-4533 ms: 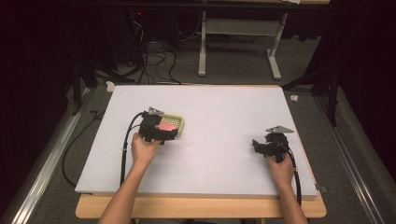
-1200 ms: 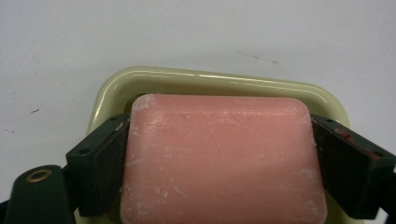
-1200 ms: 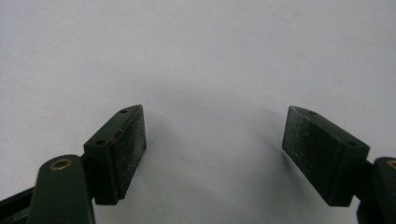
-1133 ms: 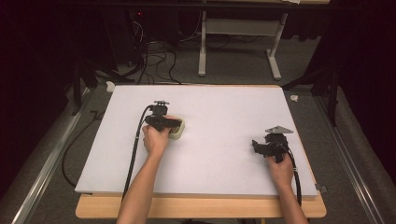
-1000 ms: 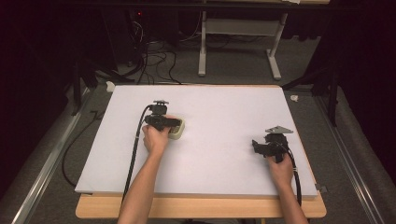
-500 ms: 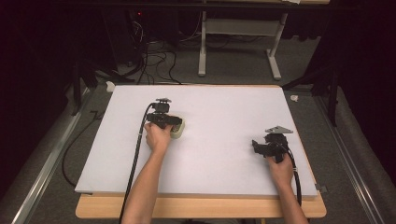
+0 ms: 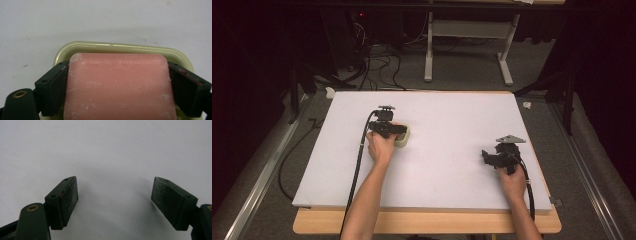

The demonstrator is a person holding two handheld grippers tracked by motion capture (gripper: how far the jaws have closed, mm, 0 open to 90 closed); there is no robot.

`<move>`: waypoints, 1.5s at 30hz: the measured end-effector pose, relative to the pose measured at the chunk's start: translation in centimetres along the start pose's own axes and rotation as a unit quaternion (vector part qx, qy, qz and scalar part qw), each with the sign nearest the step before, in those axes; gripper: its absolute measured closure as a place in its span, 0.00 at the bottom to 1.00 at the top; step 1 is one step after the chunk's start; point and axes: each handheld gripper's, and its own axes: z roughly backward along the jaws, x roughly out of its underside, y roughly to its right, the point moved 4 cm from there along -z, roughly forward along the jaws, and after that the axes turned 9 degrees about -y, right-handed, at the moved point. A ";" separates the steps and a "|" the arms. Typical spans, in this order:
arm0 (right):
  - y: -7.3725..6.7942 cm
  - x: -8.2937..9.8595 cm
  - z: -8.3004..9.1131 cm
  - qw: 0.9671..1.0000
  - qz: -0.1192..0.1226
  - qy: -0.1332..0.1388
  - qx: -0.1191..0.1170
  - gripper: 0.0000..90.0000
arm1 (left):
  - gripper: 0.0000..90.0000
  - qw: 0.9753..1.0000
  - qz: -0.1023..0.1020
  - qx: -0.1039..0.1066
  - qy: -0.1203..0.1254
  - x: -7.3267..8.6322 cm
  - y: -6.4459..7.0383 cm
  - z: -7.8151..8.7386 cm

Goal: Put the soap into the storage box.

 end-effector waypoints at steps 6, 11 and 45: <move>0.0 0.0 0.0 1.000 0.001 -0.001 0.001 0.25 | 0.15 0.999 -0.020 0.014 0.031 0.4 -0.3 2.0; 0.0 0.0 0.0 1.000 0.000 -0.001 0.000 0.24 | 0.16 0.998 -0.028 0.027 0.059 1.0 -1.0 3.7; 0.1 0.0 0.0 1.000 -0.005 -0.003 -0.004 0.24 | 0.18 0.981 -0.087 0.128 0.117 8.7 -1.1 7.6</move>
